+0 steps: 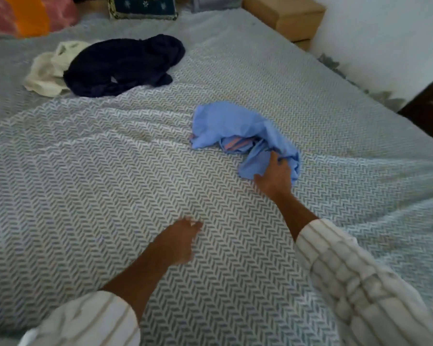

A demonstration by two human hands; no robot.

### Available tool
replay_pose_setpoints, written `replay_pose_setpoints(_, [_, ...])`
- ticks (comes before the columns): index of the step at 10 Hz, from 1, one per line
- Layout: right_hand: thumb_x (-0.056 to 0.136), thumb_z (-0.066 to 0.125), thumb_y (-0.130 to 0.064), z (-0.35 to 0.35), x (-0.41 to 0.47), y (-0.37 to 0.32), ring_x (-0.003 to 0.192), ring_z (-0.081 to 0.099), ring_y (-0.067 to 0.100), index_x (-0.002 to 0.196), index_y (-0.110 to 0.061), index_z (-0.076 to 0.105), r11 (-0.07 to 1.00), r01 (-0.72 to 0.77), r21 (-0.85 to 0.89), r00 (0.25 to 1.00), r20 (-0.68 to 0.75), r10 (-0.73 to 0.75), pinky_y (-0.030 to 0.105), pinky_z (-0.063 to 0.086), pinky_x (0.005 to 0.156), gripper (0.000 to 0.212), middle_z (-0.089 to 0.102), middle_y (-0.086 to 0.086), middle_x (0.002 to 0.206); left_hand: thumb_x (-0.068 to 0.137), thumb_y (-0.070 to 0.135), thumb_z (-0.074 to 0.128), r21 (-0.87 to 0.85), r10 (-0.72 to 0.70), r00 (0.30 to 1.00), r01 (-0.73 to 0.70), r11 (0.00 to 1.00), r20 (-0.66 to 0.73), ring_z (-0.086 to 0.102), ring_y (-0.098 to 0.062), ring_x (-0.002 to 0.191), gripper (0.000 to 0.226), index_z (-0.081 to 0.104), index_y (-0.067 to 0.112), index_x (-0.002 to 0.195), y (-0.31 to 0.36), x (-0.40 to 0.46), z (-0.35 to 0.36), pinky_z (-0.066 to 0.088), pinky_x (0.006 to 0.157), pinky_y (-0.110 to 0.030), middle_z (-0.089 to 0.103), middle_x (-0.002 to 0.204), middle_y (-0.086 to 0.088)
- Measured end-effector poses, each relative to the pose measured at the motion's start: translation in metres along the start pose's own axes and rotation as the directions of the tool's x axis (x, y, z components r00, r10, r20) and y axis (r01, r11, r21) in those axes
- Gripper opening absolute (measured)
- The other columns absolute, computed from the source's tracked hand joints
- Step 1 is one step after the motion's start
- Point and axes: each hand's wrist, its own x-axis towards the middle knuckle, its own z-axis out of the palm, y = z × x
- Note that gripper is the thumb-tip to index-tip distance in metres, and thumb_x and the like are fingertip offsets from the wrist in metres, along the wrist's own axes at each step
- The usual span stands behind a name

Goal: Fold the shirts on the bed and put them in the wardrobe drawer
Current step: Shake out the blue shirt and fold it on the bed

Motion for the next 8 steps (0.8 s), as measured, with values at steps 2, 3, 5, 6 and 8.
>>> replay_pose_setpoints(2, [0.092, 0.058, -0.012, 0.028, 0.004, 0.009, 0.098, 0.063, 0.043, 0.132, -0.001, 0.053, 0.980, -0.102, 0.174, 0.991, -0.069, 0.115, 0.046, 0.051, 0.078, 0.042, 0.065, 0.023, 0.114, 0.093, 0.017, 0.062, 0.066, -0.039, 0.998, 0.036, 0.997, 0.044, 0.003, -0.024, 0.155, 0.093, -0.002, 0.029, 0.160, -0.002, 0.009, 0.007, 0.017, 0.124, -0.039, -0.002, 0.168, -0.008])
replay_pose_setpoints(3, [0.088, 0.053, -0.017, 0.038, 0.006, 0.012, 0.048, 0.037, 0.019, 0.057, -0.008, 0.044, 0.966, -0.060, 0.253, 0.992, -0.096, 0.087, 0.035, 0.034, 0.056, 0.033, 0.053, 0.014, 0.058, 0.095, 0.023, 0.061, -0.001, -0.043, 0.996, 0.044, 0.999, 0.075, 0.000, -0.022, 0.155, 0.091, -0.002, 0.026, 0.160, -0.006, 0.010, 0.006, 0.010, 0.124, -0.036, -0.004, 0.168, -0.005])
replay_pose_setpoints(5, [0.093, 0.063, -0.014, 0.057, -0.069, -0.051, 0.052, 0.043, 0.015, 0.056, -0.017, 0.043, 0.881, 0.118, 0.459, 0.975, 0.116, -0.191, 0.030, 0.031, 0.060, 0.042, 0.044, 0.001, 0.052, 0.083, 0.027, 0.080, -0.567, -0.134, 0.987, 0.062, 0.821, -0.087, 0.039, -0.018, 0.143, 0.088, 0.028, 0.027, 0.154, -0.025, -0.003, 0.006, 0.030, 0.118, -0.030, 0.040, 0.154, 0.002])
replay_pose_setpoints(6, [0.091, 0.065, -0.014, 0.073, -0.124, -0.109, 0.061, 0.053, 0.026, 0.075, 0.009, 0.058, 0.789, 0.078, 0.609, 0.888, 0.317, -0.332, 0.032, 0.038, 0.061, 0.029, 0.057, 0.028, 0.072, 0.081, 0.018, 0.082, -0.772, -0.214, 0.953, -0.031, 0.635, -0.214, 0.053, -0.002, 0.121, 0.095, 0.023, 0.032, 0.154, -0.035, -0.033, -0.004, 0.045, 0.102, -0.023, 0.048, 0.138, 0.011])
replay_pose_setpoints(8, [0.098, 0.062, -0.018, 0.049, -0.173, -0.209, 0.110, 0.064, 0.030, 0.111, -0.014, 0.066, 0.608, 0.115, 0.785, 0.652, 0.402, -0.642, 0.042, 0.051, 0.099, 0.014, 0.068, 0.016, 0.116, 0.088, 0.009, 0.070, -0.847, -0.545, 0.702, -0.161, 0.506, -0.459, 0.067, -0.013, 0.077, 0.011, 0.068, 0.019, 0.092, -0.092, -0.110, -0.043, 0.058, 0.070, -0.020, 0.071, 0.082, 0.006])
